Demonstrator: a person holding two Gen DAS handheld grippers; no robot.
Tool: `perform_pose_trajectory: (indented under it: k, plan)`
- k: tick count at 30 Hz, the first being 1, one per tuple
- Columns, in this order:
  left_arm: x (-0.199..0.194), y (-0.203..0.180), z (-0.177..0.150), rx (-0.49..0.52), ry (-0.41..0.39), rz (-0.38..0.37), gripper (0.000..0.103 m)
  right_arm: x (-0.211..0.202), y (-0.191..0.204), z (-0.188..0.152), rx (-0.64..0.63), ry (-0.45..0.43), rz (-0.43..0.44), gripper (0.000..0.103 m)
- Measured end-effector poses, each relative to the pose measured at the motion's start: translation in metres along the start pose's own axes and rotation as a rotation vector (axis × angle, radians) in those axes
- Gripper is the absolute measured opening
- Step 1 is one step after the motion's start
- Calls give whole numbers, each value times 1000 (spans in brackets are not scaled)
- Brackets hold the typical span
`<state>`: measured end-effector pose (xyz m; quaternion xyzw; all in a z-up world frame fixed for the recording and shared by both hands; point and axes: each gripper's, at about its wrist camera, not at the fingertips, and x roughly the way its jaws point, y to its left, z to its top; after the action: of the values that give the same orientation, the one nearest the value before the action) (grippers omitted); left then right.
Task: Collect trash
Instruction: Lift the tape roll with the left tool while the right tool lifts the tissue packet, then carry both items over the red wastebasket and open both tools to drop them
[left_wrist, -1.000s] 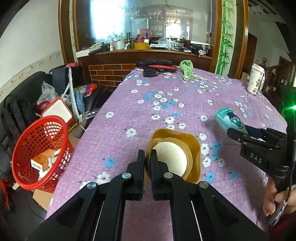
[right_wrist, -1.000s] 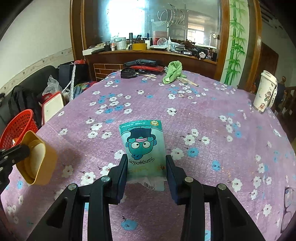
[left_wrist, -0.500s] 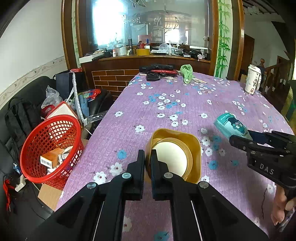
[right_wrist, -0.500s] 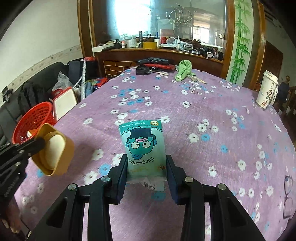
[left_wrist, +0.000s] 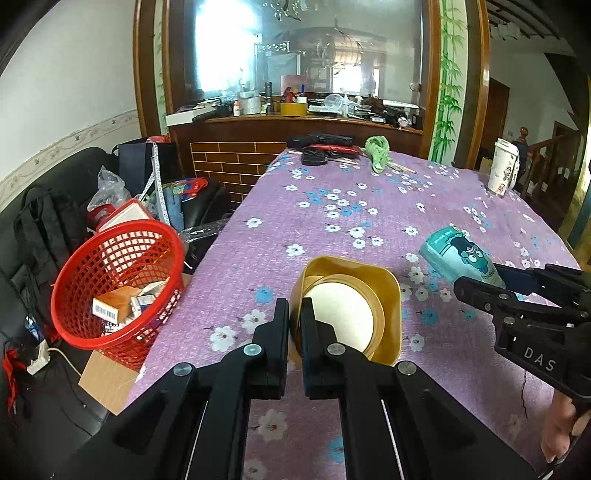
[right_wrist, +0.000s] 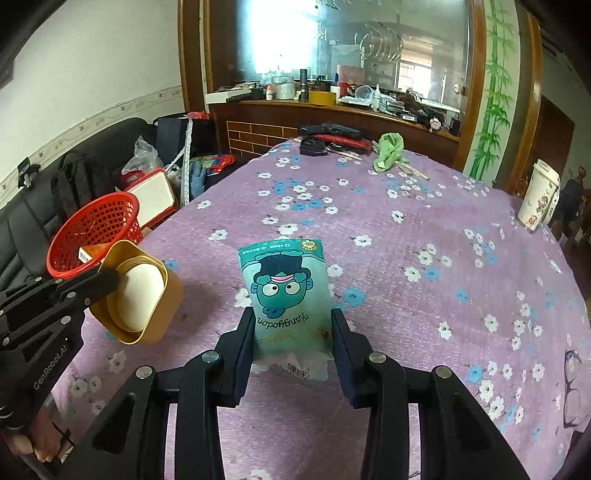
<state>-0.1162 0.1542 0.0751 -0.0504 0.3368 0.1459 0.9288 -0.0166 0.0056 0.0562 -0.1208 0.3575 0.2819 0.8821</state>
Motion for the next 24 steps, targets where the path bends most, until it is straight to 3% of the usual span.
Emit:
perform_pose_trajectory:
  k: [24]
  plan:
    - [-10,81,1,-122,-30,69,5,20,65,23,-101,40,64,42]
